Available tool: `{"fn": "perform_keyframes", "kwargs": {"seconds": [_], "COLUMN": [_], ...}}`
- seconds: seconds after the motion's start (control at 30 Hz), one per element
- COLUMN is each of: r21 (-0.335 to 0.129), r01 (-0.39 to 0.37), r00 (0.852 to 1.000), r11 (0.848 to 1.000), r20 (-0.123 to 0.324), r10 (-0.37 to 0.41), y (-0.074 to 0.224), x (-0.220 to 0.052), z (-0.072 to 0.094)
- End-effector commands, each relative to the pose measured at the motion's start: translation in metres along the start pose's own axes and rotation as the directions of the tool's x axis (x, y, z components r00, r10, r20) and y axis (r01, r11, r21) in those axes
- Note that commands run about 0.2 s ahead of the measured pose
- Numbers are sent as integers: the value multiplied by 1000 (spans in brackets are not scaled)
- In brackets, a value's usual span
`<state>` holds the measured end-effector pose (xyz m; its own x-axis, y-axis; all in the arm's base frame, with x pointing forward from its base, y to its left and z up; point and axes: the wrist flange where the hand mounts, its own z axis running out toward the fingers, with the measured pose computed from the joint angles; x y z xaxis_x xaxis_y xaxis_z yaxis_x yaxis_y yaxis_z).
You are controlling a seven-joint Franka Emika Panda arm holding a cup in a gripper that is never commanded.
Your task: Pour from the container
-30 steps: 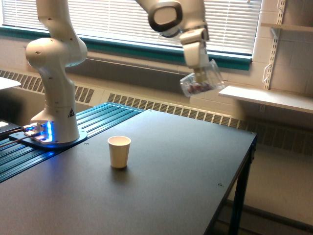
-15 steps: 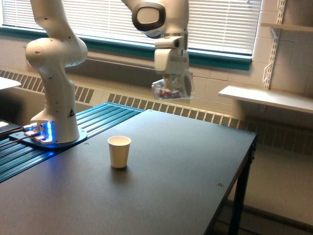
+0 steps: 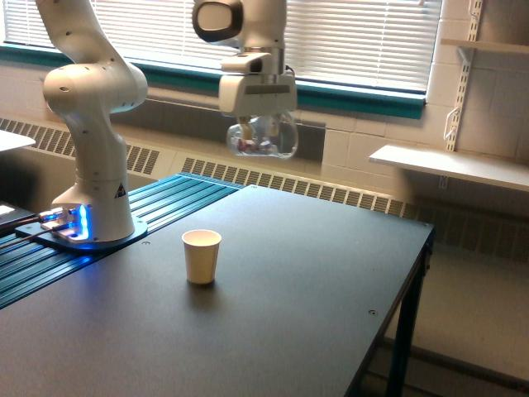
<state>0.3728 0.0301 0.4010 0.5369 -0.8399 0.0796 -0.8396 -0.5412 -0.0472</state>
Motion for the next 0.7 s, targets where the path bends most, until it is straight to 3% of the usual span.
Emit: {"fn": "perform_keyframes", "kwargs": {"seconds": [0.03,0.2,0.37,0.53,0.7], "r21": [-75,-121,-139,-106,-107], "r01": [-54,-88,-113,-158,-146], "r00": [995,986,975,961,961], "r11": [996,989,984,982,984], "r20": [83,133,174,210,221], "r10": [60,104,136,178,167], "y": [27,43,50,54,59], "x": [-7,-5,-4,2,-5], "z": [20,30,37,37,44]}}
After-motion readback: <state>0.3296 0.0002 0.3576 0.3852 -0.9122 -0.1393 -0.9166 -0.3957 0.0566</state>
